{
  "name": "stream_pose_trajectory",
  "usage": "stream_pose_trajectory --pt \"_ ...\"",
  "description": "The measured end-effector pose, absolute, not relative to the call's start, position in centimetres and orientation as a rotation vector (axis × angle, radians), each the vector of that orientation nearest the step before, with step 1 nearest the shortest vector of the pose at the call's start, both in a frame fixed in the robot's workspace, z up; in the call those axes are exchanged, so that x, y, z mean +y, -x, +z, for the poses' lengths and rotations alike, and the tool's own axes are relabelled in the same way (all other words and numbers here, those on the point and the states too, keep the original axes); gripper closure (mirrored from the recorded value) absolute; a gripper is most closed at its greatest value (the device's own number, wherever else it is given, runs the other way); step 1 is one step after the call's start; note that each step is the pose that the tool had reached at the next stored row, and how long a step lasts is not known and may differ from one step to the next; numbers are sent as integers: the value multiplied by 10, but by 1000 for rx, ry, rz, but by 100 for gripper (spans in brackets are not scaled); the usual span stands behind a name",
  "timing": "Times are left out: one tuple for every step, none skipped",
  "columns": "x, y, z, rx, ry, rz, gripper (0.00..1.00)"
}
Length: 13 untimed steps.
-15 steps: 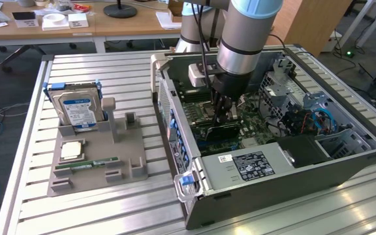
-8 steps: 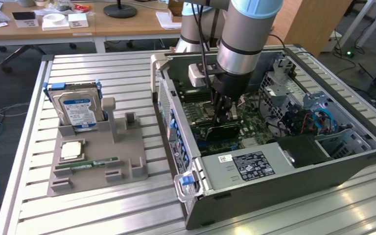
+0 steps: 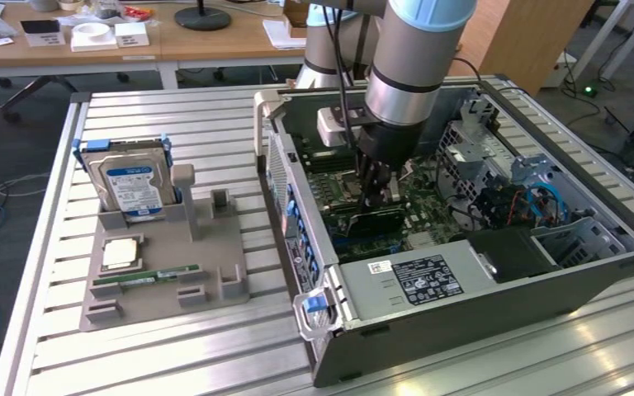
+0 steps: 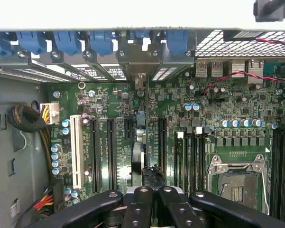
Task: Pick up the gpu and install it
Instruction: 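Press down on the gpu until it lock into place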
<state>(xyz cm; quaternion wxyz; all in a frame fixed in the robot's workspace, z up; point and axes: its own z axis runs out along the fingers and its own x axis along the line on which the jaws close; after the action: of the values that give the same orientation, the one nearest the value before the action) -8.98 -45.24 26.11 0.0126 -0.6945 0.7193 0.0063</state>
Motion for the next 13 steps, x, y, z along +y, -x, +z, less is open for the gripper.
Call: stream_pose_trajectory --pt "-452 90 261 2242 2165 20 89" --pt "-452 90 261 2242 2165 20 89" --pt "-453 90 261 2242 2165 20 89" --pt "-453 90 261 2242 2164 20 89" --pt "-453 90 261 2242 2164 20 89" --pt "-453 90 261 2242 2164 20 89" --pt "-453 90 261 2242 2164 20 89" --pt "-453 90 261 2242 2165 20 89" --pt "-453 90 261 2242 2165 20 89" --pt "-453 90 260 2242 2165 20 89" --pt "-453 90 260 2242 2165 20 89" --pt "-453 90 260 2242 2164 20 89" --pt "-453 90 260 2242 2164 20 89"
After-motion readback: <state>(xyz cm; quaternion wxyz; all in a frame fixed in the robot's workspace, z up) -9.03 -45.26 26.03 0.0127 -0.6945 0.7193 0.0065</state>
